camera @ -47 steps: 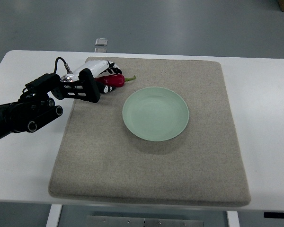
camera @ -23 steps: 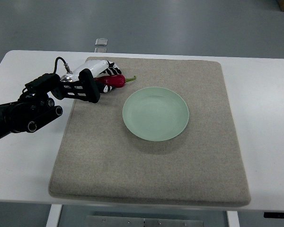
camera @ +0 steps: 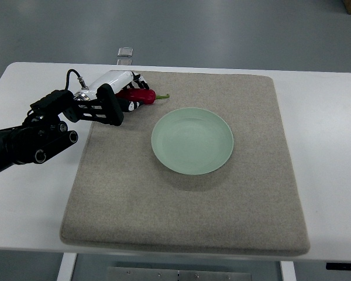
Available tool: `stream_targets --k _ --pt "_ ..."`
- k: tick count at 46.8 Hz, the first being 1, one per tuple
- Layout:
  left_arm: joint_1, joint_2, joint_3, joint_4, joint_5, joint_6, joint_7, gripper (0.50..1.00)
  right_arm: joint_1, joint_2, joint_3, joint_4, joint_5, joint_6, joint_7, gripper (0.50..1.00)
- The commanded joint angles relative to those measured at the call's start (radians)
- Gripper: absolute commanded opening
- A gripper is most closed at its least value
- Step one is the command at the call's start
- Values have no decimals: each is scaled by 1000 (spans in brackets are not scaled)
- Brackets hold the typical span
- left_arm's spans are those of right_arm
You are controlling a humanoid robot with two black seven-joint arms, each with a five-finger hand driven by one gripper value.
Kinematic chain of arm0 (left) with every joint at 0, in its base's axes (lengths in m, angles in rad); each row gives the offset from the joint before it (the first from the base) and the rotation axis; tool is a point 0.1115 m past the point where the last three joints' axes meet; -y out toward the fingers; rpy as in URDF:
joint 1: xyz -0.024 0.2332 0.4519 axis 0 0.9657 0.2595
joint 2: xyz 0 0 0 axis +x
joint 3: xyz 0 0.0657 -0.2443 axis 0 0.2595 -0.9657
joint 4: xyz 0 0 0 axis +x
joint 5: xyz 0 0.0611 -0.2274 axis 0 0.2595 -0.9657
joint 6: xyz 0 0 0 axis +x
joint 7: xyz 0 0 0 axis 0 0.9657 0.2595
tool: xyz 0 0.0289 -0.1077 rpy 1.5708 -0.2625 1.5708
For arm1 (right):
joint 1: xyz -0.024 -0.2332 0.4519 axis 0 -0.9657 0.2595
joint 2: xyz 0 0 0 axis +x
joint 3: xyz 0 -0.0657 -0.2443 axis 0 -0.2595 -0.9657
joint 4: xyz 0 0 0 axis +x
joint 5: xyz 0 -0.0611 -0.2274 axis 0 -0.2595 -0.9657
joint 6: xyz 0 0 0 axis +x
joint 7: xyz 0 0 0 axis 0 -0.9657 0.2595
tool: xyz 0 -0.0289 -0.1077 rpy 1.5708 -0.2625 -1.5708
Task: Place red pepper on plate with left hand
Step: 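Close the left hand fingers around the red chili pepper, then lift the pepper and carry it over the pale green plate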
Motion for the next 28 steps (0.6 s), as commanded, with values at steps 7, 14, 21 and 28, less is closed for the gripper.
stream_targets --k 7,14,21,28 --pt "-2 1 -5 -17 0 20 -8 500 0 0 0 0 0 -1 0 928" --pt "-6 11 -5 -85 0 20 -14 500 0 0 0 0 0 1 0 928" --pt "-17 17 -6 -194 3 17 -28 500 0 0 1 0 0 1 0 928" --pt "-29 21 -13 -266 18 14 -31 500 0 0 0 0 0 -1 0 928"
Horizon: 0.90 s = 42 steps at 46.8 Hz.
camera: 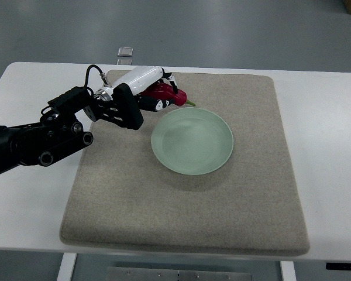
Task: Place red pepper on plate with left hand
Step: 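Lift the pepper and carry it over the pale green plate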
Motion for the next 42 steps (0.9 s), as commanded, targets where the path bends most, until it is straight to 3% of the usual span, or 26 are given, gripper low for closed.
stream_targets --k 1,14,42 --pt "-2 0 -2 -32 11 -1 -3 500 0 0 0 0 0 0 0 928" --pt "10 -1 10 -118 41 -15 -21 500 0 0 0 0 0 0 0 928" --pt "45 -3 12 -133 48 -55 -46 500 0 0 0 0 0 -1 0 928"
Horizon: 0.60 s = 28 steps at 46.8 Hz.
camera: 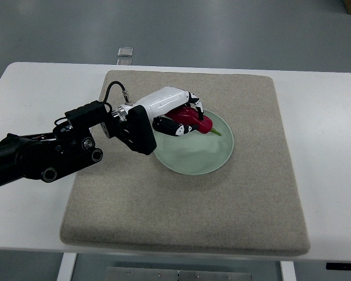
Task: Place red pepper on plate with left hand
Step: 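Lift the pepper and carry it over the pale green plate, then open the left hand fingers to release the pepper onto the plate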
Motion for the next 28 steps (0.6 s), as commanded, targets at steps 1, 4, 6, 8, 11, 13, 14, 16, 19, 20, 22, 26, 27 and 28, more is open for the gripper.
stream_targets --k 1,4,6,8,11,13,14,16,19,20,22,26,27,28 --pt "3 0 -2 0 0 0 -6 500 0 0 0 0 0 1 0 928" --pt "3 -1 -2 0 -2 1 -6 500 0 0 0 0 0 1 0 928" --pt "5 -2 -2 -1 -3 1 -6 505 0 0 0 0 0 1 0 928" --pt "5 -2 -2 -5 -3 1 -6 572 0 0 0 0 0 1 0 928" --pt "11 -2 -3 -6 -5 1 -6 664 0 0 0 0 0 1 0 928" --pt "14 -2 -3 -9 -5 1 -6 732 0 0 1 0 0 1 0 928" --pt "14 -2 -5 -11 -6 1 -6 760 0 0 0 0 0 1 0 928" --pt "18 -2 -5 -18 -8 1 -6 795 0 0 0 0 0 1 0 928" --pt "25 0 -8 -32 -14 1 -6 872 0 0 0 0 0 1 0 928" --pt "26 0 -9 -35 -15 1 -6 883 0 0 1 0 0 1 0 928" --pt "31 0 -13 -41 -15 1 -6 885 0 0 0 0 0 1 0 928" --pt "32 2 -13 -51 -17 0 -6 887 0 0 0 0 0 1 0 928" --pt "34 2 -13 -52 -17 1 -6 887 0 0 0 0 0 1 0 928" --pt "35 2 -14 -52 -17 1 -4 893 0 0 1 0 0 -1 0 928"
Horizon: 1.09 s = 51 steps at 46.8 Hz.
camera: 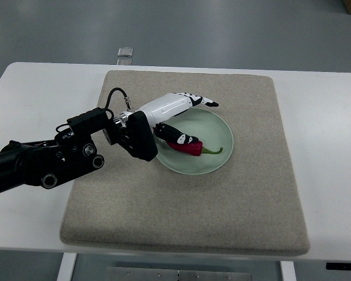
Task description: Place red pepper on plate with left hand
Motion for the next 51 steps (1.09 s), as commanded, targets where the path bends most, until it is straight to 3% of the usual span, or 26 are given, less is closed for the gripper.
stream_targets --k 1,14,24,39,51 --pt "6 0 -2 -4 -2 0 0 911 0 0 0 0 0 -1 0 928" --pt "17 -2 -89 -3 -119 12 3 990 0 0 0 0 0 0 0 928" --pt "20 -2 -123 9 -455 29 5 992 0 0 0 0 0 0 0 928" --pt "17 -2 -143 71 -894 153 8 992 0 0 0 0 0 -1 0 928" --pt "22 -15 -207 161 -1100 157 8 992 0 0 0 0 0 -1 0 928"
